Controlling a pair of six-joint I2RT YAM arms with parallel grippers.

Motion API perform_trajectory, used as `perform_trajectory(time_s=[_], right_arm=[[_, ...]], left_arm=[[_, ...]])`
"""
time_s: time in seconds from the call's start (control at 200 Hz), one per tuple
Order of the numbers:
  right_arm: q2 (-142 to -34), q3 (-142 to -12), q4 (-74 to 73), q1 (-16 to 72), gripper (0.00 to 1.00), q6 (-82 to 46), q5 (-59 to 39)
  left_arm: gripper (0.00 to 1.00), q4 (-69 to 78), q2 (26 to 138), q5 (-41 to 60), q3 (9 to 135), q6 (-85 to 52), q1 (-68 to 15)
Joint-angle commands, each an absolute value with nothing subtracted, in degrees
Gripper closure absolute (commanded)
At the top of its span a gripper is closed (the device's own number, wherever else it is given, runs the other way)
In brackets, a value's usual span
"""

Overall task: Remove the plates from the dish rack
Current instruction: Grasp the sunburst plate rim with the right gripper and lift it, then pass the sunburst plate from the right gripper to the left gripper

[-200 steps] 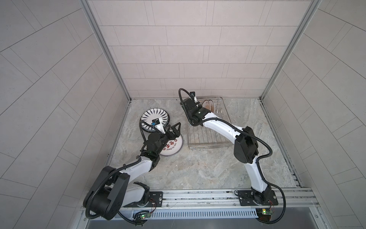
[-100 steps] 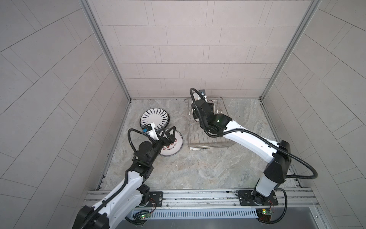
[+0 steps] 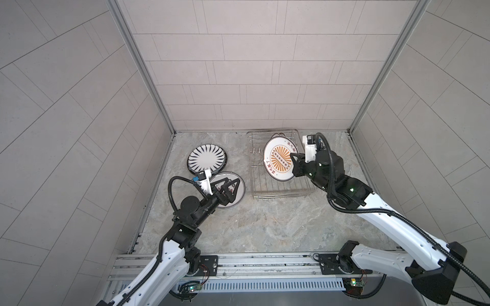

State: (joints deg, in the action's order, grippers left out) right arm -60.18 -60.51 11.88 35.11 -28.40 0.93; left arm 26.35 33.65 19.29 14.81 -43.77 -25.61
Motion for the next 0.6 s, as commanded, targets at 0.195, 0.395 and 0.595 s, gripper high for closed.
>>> perform_trajectory(time_s=[0.195,0.395,0.595], right_arm=[[-59.09,-51.98,-8.30,29.44,0.93,-40.97,-32.09],[-61.92,-48.30,-15.88,29.44,0.93,-43.95,-35.97],[-65.12,-46.82,-20.95,29.44,0.93,-45.19,-38.32]], left_arm=[[0.00,34.82,40.31,24.89,16.52,-44.40,-30.62],[0.00,37.70,41.36,19.16,15.29,-44.69,-32.26],[0.19,47.06,49.04,18.66,15.10,-49.89,-32.34]])
